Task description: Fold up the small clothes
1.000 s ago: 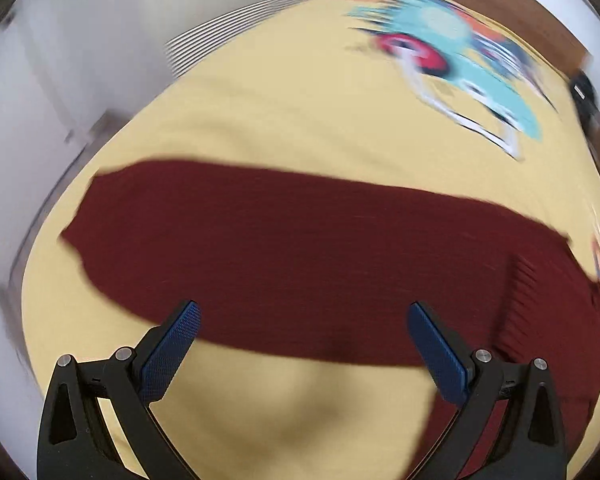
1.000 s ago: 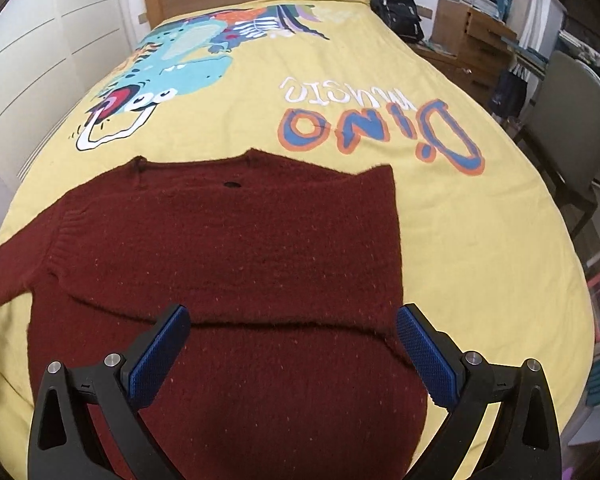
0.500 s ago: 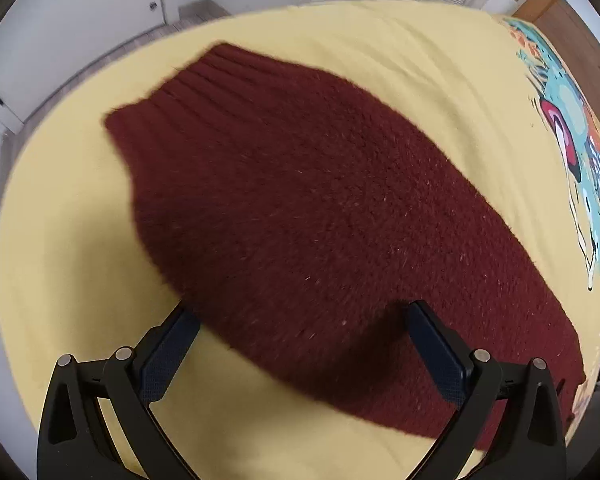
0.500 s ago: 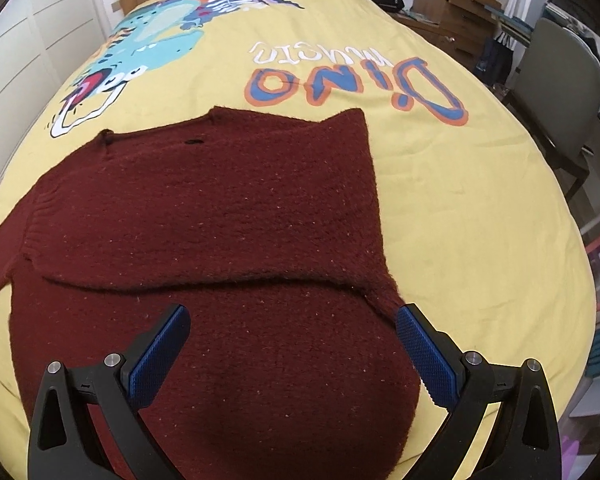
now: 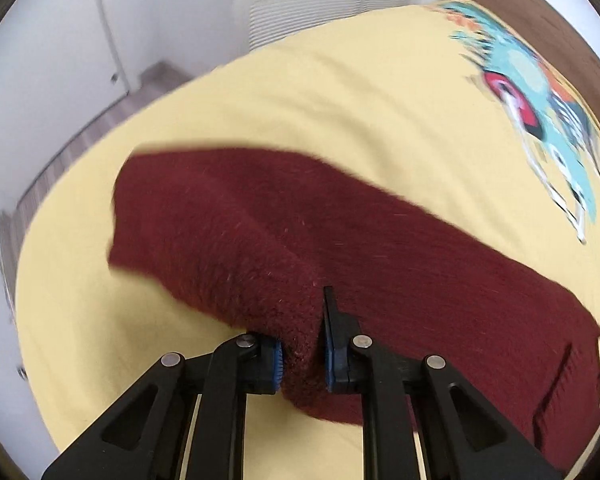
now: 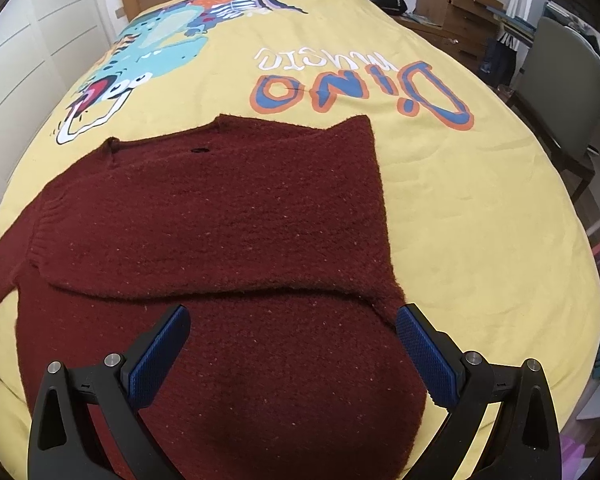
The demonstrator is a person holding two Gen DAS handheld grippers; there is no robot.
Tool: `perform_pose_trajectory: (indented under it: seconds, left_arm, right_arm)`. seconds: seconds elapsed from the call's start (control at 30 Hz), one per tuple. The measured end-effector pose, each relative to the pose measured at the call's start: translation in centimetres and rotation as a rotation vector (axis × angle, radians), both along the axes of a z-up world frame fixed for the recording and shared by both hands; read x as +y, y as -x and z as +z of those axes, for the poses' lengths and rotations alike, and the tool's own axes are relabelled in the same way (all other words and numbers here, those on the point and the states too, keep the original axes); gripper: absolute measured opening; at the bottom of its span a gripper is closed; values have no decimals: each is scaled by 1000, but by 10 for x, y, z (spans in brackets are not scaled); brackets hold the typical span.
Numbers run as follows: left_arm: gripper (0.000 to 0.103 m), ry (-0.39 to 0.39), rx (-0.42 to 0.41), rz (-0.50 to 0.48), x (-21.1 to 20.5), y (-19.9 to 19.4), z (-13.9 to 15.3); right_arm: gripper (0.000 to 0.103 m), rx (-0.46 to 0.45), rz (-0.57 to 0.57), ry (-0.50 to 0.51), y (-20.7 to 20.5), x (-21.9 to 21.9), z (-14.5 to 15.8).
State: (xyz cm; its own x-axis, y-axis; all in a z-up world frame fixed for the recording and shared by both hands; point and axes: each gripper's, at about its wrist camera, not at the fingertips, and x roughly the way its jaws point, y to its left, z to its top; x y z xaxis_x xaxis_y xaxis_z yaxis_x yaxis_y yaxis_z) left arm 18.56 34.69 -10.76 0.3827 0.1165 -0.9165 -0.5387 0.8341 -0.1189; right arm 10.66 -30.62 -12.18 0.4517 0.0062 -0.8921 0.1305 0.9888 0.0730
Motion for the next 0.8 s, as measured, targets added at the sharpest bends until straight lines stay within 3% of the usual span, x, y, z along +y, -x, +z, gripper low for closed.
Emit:
perform_pose_trajectory:
  seconds: [0.33,0.4,0.8]
  left_arm:
    - [12,-52,-110,-302,-139,-8,51]
    - [12,-48,-125,-363,-173,-31,51]
    - [12,-4,-150,-686,-363,-64,53]
  right_arm:
    - [103,-32,35,-11,-10,4,10]
    - [103,-38,39,-12,-13,2,13]
    - [103,-73,10,-17,-16,-33,33]
